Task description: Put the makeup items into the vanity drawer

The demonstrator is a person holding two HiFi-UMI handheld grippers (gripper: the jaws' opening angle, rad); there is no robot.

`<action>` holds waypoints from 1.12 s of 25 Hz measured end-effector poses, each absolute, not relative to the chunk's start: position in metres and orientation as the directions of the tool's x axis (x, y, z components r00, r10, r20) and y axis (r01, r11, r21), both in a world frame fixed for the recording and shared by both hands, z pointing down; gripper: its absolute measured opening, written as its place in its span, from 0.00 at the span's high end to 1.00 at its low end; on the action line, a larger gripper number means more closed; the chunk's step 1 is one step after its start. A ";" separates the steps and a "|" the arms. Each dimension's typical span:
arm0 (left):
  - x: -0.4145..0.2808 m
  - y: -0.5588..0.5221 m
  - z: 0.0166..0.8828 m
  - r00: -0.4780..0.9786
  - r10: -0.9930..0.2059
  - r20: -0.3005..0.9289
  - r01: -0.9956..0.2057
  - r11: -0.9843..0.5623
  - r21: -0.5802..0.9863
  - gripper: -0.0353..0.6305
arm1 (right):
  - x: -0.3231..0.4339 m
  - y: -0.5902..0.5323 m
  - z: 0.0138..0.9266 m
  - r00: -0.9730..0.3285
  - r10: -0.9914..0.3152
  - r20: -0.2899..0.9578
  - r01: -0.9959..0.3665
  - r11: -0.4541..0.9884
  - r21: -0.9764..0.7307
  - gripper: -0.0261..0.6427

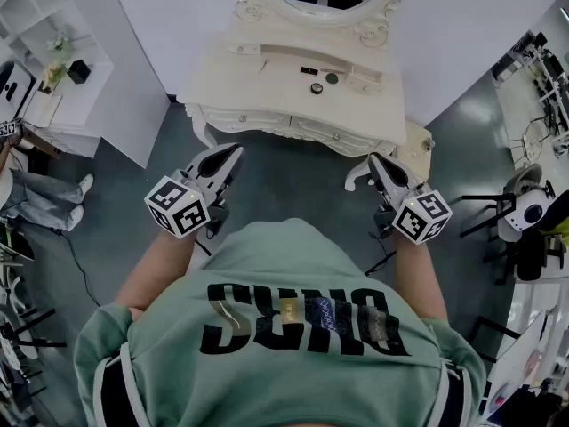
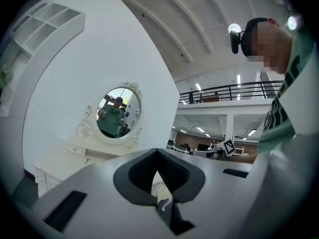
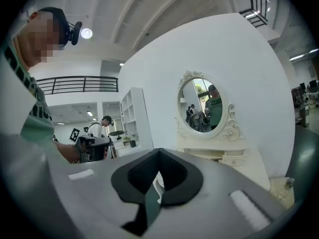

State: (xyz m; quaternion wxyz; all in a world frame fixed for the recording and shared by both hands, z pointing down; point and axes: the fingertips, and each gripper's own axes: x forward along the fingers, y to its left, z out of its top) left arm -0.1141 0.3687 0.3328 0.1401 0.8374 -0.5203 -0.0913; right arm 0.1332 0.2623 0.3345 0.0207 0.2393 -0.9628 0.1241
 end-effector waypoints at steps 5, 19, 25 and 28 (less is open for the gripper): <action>-0.111 0.365 0.333 0.443 -0.897 -0.009 -0.846 -0.421 0.328 0.94 | 0.134 0.258 0.334 -0.887 -0.451 0.100 -0.462 0.859 -0.222 0.95; -0.080 0.334 0.329 0.443 -0.896 -0.005 -0.850 -0.422 0.314 0.94 | 0.156 0.229 0.331 -0.887 -0.451 0.097 -0.461 0.860 -0.221 0.95; -0.048 0.312 0.329 0.433 -0.902 -0.012 -0.857 -0.415 0.307 0.94 | 0.176 0.212 0.329 -0.907 -0.409 0.103 -0.422 0.887 -0.188 0.95; -0.033 0.296 0.332 0.437 -0.899 -0.011 -0.853 -0.418 0.312 0.94 | 0.184 0.203 0.333 -0.913 -0.389 0.119 -0.405 0.899 -0.165 0.95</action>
